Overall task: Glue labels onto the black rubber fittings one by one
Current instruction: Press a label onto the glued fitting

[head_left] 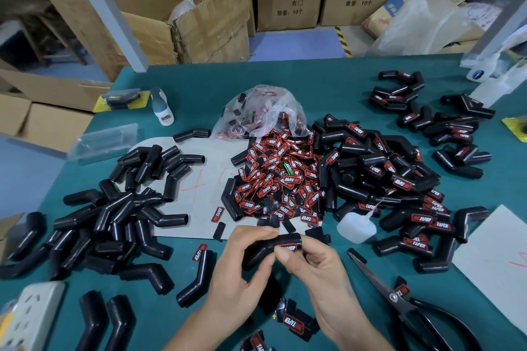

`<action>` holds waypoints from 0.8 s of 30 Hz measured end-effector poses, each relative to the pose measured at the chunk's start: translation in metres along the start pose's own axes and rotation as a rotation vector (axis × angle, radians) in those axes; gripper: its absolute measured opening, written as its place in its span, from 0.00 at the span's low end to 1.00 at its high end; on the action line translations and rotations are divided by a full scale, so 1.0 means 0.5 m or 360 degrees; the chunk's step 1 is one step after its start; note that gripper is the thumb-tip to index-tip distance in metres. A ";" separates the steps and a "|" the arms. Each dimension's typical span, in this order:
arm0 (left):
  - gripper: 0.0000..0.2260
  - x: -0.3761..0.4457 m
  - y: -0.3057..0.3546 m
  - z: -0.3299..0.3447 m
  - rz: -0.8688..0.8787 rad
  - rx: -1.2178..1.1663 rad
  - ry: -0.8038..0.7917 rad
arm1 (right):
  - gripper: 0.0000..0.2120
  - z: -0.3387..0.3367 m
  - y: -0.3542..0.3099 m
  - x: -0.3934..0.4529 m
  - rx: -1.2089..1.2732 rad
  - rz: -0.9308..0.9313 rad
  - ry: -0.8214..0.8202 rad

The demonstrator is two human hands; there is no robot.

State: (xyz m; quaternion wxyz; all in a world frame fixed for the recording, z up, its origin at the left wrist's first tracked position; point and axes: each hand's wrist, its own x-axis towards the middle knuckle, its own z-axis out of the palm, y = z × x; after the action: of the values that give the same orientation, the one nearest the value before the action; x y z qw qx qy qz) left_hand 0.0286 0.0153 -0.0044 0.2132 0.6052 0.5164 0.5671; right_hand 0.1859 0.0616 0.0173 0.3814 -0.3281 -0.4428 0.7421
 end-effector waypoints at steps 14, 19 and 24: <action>0.14 0.025 0.010 -0.028 -0.0413 -0.0043 -0.0442 | 0.16 -0.028 -0.027 0.004 -0.1086 -0.0048 0.0017; 0.17 0.026 -0.004 -0.034 -0.0555 -0.0187 -0.0557 | 0.11 -0.012 -0.019 -0.008 -0.1227 -0.0063 0.0060; 0.20 0.021 -0.017 -0.034 -0.0583 -0.0235 -0.0496 | 0.22 -0.013 -0.007 -0.008 -0.1081 -0.0242 0.0193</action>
State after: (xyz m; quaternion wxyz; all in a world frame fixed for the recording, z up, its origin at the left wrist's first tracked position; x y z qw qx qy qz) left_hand 0.0082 0.0218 -0.0023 0.4331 0.5645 0.5355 0.4550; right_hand 0.1943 0.0621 0.0183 0.3303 -0.4457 -0.6641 0.5011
